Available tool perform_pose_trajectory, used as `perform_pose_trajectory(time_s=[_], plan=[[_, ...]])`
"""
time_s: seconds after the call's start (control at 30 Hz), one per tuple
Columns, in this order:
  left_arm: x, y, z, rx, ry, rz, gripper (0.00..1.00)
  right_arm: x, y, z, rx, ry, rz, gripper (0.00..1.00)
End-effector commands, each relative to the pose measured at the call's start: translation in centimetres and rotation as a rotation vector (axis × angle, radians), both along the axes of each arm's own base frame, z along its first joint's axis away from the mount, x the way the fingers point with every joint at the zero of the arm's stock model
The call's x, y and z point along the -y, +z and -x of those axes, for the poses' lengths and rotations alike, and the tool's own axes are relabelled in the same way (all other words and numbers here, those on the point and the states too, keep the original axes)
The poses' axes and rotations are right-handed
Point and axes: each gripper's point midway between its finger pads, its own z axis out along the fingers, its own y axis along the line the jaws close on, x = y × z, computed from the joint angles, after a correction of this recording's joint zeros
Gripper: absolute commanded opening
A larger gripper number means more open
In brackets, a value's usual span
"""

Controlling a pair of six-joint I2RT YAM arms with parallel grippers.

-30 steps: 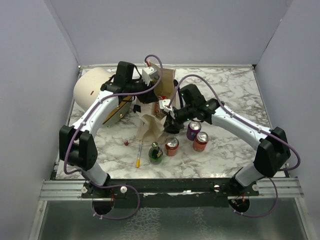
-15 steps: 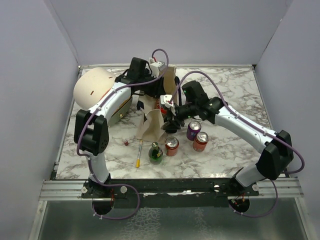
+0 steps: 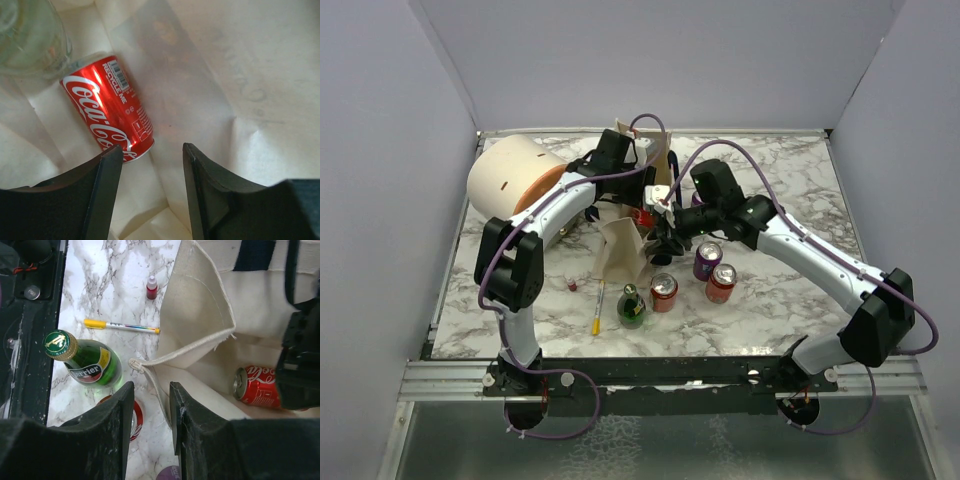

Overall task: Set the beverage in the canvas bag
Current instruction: Pick up the drink from the canvas bag.

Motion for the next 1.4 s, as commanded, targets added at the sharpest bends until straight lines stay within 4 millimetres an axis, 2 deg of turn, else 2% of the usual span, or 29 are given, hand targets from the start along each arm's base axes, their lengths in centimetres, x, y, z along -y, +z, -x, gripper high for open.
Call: perform_pose_trajectory(time_s=[0.0, 0.27, 0.6, 1.0, 1.2, 1.37], plan=[[-1.5, -3.7, 0.3, -0.07, 0.084, -0.101, 0.55, 0.8, 2.0, -0.6, 0.048, -0.043, -0.032, 0.36], [-1.0, -6.2, -0.8, -0.104, 0.099, -0.117, 0.64, 1.7, 2.7, -0.6, 0.059, -0.071, -0.036, 0.37], [-0.6, -9.6, -1.8, -0.143, 0.122, -0.138, 0.76, 2.7, 2.6, -0.9, 0.071, -0.099, -0.033, 0.37], [0.0, -13.0, -0.5, -0.177, 0.115, -0.138, 0.86, 3.4, 2.2, -1.3, 0.075, -0.121, -0.014, 0.37], [-0.3, -15.2, 0.5, -0.184, 0.109, -0.175, 0.86, 3.6, 2.0, -1.5, 0.079, -0.127, -0.005, 0.37], [0.1, -16.1, 0.9, -0.179, 0.084, -0.182, 0.84, 3.8, 1.7, -1.6, 0.081, -0.132, 0.001, 0.37]])
